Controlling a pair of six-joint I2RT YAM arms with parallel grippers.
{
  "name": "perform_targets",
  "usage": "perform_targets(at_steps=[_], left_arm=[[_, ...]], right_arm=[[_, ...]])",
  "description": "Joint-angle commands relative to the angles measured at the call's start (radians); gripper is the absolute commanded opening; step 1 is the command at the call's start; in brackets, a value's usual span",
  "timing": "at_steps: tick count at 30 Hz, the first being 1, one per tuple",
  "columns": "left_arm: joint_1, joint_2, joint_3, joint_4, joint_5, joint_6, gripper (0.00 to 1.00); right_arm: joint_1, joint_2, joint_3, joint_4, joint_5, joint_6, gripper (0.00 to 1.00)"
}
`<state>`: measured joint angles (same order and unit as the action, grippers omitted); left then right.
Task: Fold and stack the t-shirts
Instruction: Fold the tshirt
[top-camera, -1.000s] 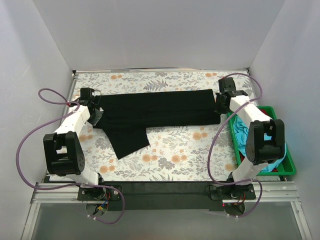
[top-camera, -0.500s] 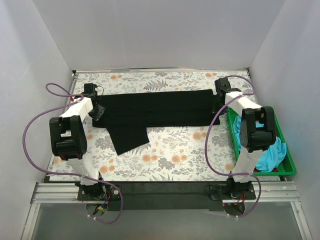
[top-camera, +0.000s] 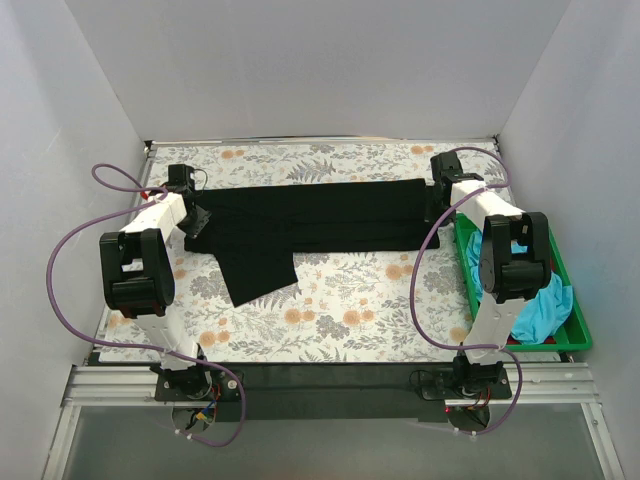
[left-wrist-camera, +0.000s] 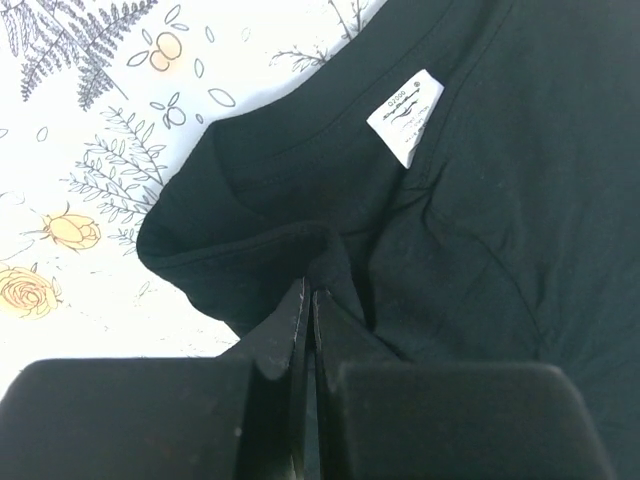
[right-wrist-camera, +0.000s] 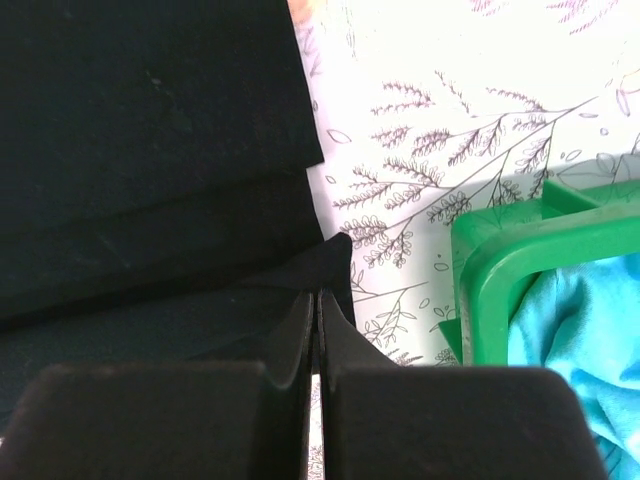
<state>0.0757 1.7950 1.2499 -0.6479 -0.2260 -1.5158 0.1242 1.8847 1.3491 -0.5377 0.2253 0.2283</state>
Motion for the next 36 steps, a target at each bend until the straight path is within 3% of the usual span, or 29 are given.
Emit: perform_targets(at_steps=[1, 6, 8, 10, 14, 16, 17, 20, 29, 36], left_arm=[[0.01, -0.048, -0.006, 0.05, -0.058, -0.006, 0.0], [0.012, -0.008, -0.006, 0.056, -0.061, -0.012, 0.0], [0.013, -0.003, -0.006, 0.063, -0.053, -0.012, 0.06], [0.012, -0.016, -0.01, 0.073, -0.044, -0.006, 0.28], [0.01, -0.081, -0.02, 0.07, -0.041, 0.008, 0.55], [0.007, -0.146, -0.053, 0.07, -0.033, 0.015, 0.71], [0.004, -0.17, -0.069, 0.071, -0.029, 0.019, 0.74], [-0.023, -0.272, -0.151, 0.067, -0.004, 0.048, 0.83], [-0.255, -0.551, -0.451, 0.008, -0.022, 0.023, 0.81], [-0.324, -0.559, -0.54, -0.024, -0.022, 0.002, 0.67]], right_arm=[[-0.015, 0.001, 0.056, 0.002, 0.019, -0.018, 0.01], [-0.014, 0.04, 0.081, 0.002, 0.008, -0.012, 0.01], [-0.015, 0.059, 0.085, 0.002, 0.002, -0.009, 0.04], [-0.015, 0.06, 0.087, 0.005, -0.015, -0.009, 0.15], [-0.006, 0.018, 0.087, 0.008, -0.055, -0.009, 0.44], [0.015, -0.03, 0.076, 0.018, -0.086, -0.012, 0.53], [0.028, -0.048, 0.07, 0.022, -0.093, -0.014, 0.59], [0.09, -0.123, 0.022, 0.036, -0.116, -0.024, 0.66], [0.319, -0.303, -0.192, 0.116, -0.207, -0.018, 0.67], [0.422, -0.375, -0.326, 0.18, -0.285, -0.011, 0.66]])
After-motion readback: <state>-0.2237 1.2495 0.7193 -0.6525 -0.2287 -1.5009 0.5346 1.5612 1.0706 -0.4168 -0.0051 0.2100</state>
